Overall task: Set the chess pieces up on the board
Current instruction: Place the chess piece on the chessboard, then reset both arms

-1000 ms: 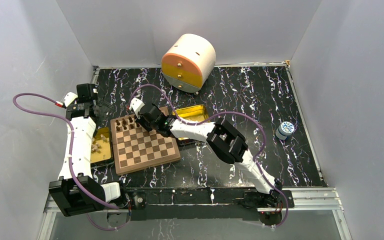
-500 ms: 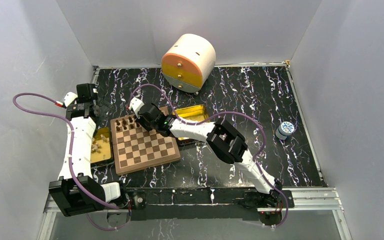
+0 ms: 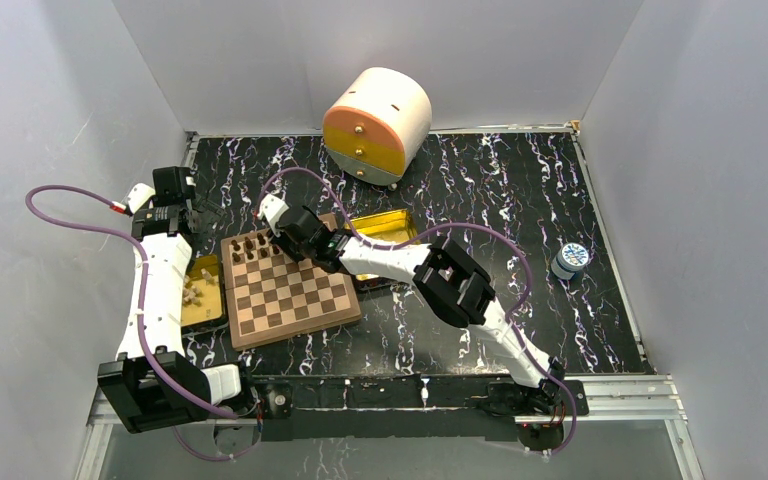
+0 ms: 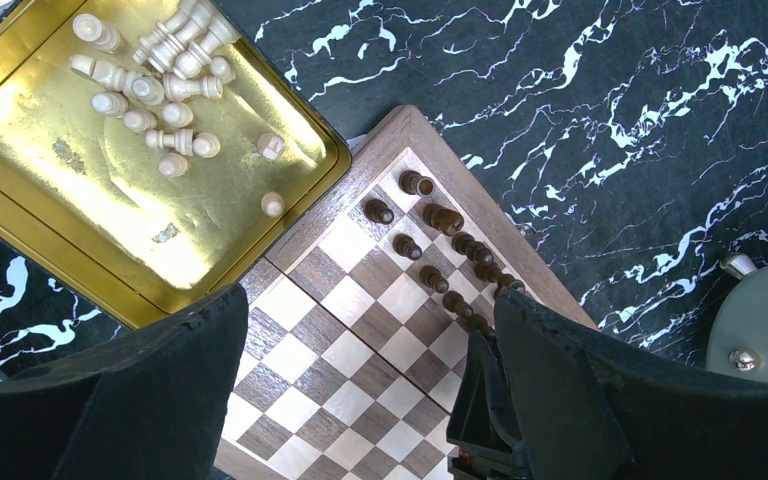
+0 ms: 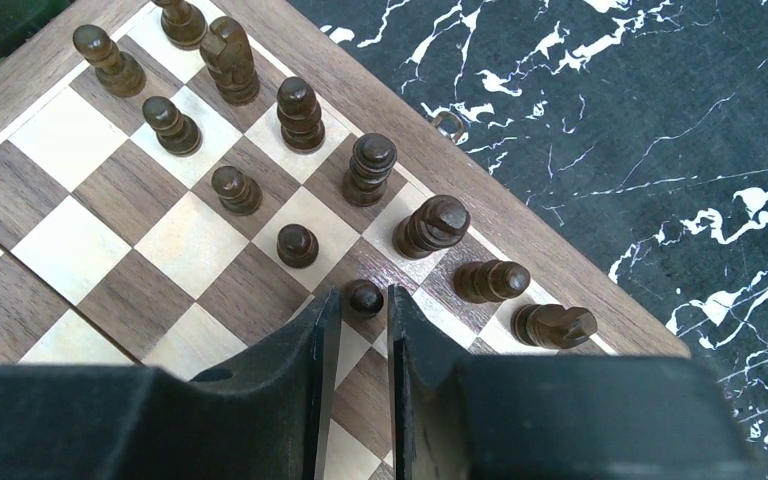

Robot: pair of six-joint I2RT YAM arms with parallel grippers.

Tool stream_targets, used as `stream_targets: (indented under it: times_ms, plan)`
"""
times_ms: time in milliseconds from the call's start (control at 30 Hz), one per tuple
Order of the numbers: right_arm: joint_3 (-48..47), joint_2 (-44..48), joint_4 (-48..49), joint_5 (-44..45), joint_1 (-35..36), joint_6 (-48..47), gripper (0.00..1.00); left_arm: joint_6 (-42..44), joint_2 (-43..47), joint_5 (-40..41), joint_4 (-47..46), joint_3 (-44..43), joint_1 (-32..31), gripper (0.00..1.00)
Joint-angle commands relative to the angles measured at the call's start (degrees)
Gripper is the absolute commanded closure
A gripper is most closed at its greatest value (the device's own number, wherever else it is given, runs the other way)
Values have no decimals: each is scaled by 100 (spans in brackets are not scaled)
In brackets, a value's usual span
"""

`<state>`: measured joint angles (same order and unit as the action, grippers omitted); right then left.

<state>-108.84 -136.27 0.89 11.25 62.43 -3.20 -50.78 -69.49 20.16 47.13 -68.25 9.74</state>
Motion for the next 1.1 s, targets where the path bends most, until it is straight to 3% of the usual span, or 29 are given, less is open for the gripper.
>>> stream_targets:
  times_ms: [0,433,667,800,867,900,1000,1067]
  plan:
    - [-350,16,114,44,12,12,68,41,76,126,24,-97,28,10]
    - [-73,1019,-232,-116,6,276,65,585,-36,-368,-142,-376,-48,11]
    - [1277,2450,-397,-46,-44,1013,62,1925,-83,-509,-476,-760,-778,11]
    - [2305,3461,-521,-34,-159,1531,57,2600,262,-1248,-893,-566,-1241,11]
    - [2722,4021,-640,1,-172,1813,49,2779,462,-1747,-1217,-373,-1488,11]
    - [2961,4288,-664,-37,-170,1943,40,2820,565,-1947,-1388,-246,-1638,10]
    - [3634,5139,-854,-97,-166,2265,3,2712,827,-2310,-1799,155,-1982,9]
    - [4028,5655,-1033,-83,-178,2512,1,2673,982,-2505,-1968,395,-2063,9]
